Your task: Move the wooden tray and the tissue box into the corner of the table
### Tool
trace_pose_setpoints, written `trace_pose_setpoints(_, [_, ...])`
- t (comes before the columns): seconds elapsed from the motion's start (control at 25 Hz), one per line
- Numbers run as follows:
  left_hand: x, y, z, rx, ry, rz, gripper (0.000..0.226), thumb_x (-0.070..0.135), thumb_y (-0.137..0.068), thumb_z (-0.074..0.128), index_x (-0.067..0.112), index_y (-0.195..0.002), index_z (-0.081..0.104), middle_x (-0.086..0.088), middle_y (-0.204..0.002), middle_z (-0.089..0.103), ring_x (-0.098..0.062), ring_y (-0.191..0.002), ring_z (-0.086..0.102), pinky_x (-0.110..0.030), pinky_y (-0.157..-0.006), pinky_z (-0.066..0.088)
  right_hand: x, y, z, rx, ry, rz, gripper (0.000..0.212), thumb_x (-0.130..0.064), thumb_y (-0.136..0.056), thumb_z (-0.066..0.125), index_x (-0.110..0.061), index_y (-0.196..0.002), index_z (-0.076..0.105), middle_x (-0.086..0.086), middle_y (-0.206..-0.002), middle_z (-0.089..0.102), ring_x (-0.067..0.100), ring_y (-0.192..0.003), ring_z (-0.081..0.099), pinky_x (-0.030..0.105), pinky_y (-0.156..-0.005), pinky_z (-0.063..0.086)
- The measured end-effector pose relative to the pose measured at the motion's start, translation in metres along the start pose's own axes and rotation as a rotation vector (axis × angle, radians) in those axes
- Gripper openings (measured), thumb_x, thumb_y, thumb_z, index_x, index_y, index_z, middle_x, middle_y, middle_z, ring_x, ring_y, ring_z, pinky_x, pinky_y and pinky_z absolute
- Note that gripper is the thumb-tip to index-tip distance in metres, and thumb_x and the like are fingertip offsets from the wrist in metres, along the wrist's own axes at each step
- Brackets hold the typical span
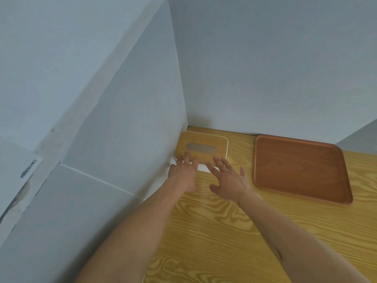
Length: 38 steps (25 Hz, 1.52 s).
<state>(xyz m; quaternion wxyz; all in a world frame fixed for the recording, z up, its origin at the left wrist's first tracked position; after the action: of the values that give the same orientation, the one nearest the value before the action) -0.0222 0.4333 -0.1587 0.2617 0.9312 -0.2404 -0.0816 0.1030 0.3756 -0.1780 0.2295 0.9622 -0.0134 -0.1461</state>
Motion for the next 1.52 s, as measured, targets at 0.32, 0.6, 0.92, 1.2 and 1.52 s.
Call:
trace_pose_setpoints(0.32, [0.000,-0.027,-0.020,0.001,0.039,-0.005,0.083,0.015,-0.077,0.070,0.014,-0.145,0.022,-0.017,-0.159,0.007,-0.040,-0.145,0.016,-0.045,-0.090,0.049,0.012,-0.028,-0.018,0.009,-0.014,0.032,0.074,-0.048,-0.095,0.048,-0.044,-0.155,0.006,-0.010,-0.167,-0.008,0.014,-0.151,-0.010,0.064,-0.116,0.011])
trace_pose_setpoints(0.6, [0.000,-0.055,-0.035,0.025,0.033,-0.010,0.089,0.015,-0.078,0.070,0.017,-0.149,0.016,-0.013,-0.163,-0.003,-0.038,-0.149,0.004,-0.048,-0.093,0.050,0.025,-0.057,-0.038,0.003,-0.024,0.050,0.072,-0.045,-0.096,0.048,-0.044,-0.155,0.007,-0.010,-0.167,-0.007,0.014,-0.151,-0.009,0.064,-0.117,0.011])
trace_pose_setpoints(0.92, [-0.002,-0.068,-0.040,0.020,0.083,-0.023,0.080,0.018,-0.082,0.066,0.019,-0.148,0.021,-0.011,-0.164,-0.004,-0.034,-0.150,0.005,-0.049,-0.093,0.049,0.027,-0.066,-0.041,0.061,-0.024,0.040,0.076,-0.041,-0.094,0.050,-0.044,-0.155,0.006,-0.010,-0.167,-0.009,0.016,-0.152,-0.010,0.060,-0.116,0.019])
trace_pose_setpoints(1.2, [-0.001,-0.070,-0.032,-0.004,0.056,-0.032,0.092,0.016,-0.080,0.062,0.022,-0.153,0.006,-0.009,-0.164,-0.012,-0.036,-0.150,-0.004,-0.052,-0.093,0.049,0.029,-0.068,-0.040,0.039,-0.018,0.045,0.076,-0.041,-0.094,0.049,-0.045,-0.154,0.003,-0.012,-0.166,-0.011,0.016,-0.152,-0.010,0.061,-0.116,0.017])
trace_pose_setpoints(1.52, [-0.001,-0.067,-0.054,-0.070,-0.026,-0.062,0.081,0.034,-0.089,0.057,0.025,-0.154,0.010,-0.006,-0.165,0.002,-0.029,-0.149,0.010,-0.050,-0.102,0.039,0.007,-0.063,-0.080,-0.038,0.129,0.026,0.069,-0.035,-0.092,0.053,-0.040,-0.153,0.021,-0.002,-0.166,0.011,0.022,-0.151,0.009,0.061,-0.114,0.020])
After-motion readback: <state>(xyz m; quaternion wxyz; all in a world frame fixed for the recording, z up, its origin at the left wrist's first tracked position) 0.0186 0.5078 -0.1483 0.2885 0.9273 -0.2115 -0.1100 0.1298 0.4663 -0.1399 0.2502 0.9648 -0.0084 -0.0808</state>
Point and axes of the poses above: each hand's wrist, its own y-axis away from the middle knuckle, its own z-axis out of the palm, x = y × z, the point moved 8 cm from there along -y, towards the middle knuckle
